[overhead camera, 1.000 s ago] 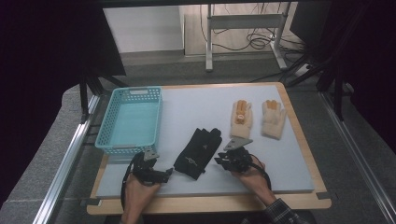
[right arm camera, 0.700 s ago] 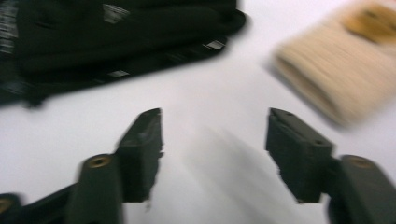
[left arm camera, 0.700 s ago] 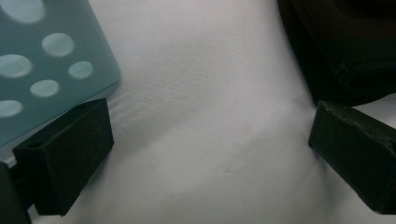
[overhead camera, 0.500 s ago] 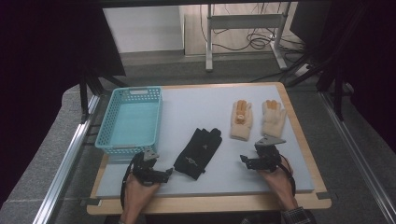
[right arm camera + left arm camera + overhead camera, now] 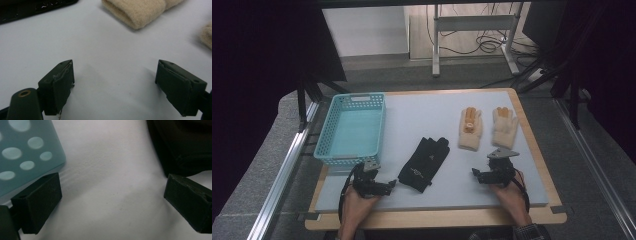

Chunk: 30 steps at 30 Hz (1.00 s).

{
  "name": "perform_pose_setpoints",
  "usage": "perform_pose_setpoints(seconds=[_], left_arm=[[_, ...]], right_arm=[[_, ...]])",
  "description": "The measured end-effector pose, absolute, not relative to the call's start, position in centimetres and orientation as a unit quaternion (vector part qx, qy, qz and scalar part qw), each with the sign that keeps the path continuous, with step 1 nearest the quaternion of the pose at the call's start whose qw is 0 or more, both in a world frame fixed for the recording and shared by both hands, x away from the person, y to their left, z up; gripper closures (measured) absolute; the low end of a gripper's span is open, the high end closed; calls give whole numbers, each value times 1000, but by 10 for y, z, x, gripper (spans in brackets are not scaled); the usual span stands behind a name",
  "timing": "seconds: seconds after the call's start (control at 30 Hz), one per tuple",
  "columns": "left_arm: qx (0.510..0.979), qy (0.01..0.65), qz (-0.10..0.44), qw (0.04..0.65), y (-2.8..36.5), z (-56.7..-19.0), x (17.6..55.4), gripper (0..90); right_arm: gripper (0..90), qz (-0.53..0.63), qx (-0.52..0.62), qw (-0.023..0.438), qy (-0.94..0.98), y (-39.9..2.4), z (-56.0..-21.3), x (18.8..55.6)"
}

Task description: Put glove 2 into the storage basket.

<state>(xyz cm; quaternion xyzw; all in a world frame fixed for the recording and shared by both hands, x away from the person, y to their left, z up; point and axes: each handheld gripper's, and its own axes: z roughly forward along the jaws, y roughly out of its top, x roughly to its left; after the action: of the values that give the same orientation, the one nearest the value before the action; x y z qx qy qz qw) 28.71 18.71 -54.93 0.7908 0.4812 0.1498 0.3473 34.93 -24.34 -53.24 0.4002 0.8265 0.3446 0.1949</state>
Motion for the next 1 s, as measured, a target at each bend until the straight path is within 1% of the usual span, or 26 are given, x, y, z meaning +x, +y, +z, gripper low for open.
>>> perform_pose_setpoints(seconds=[0.17, 0.27, 0.6, 0.7, 0.77, 0.8, 1.0], left_arm=[[790, 482, 141, 352, 185, -543, 283, 21], [795, 474, 139, 353, 177, -534, 281, 21], [806, 452, 129, 360, 137, -504, 294, 14], [815, 441, 127, 353, 119, -497, 303, 11], [823, 433, 123, 346, 100, -493, 315, 8], [823, 433, 123, 346, 100, -493, 315, 7], [834, 436, 112, 320, 79, -500, 348, 0]], right_arm=[[155, 344, 400, 195, 827, -243, -532, 349], [155, 345, 400, 196, 826, -244, -533, 349], [154, 345, 400, 196, 826, -244, -533, 349], [155, 345, 400, 196, 826, -243, -533, 349], [155, 345, 400, 196, 826, -244, -533, 349], [155, 345, 400, 196, 826, -244, -533, 349], [155, 345, 400, 196, 826, -244, -533, 349]])
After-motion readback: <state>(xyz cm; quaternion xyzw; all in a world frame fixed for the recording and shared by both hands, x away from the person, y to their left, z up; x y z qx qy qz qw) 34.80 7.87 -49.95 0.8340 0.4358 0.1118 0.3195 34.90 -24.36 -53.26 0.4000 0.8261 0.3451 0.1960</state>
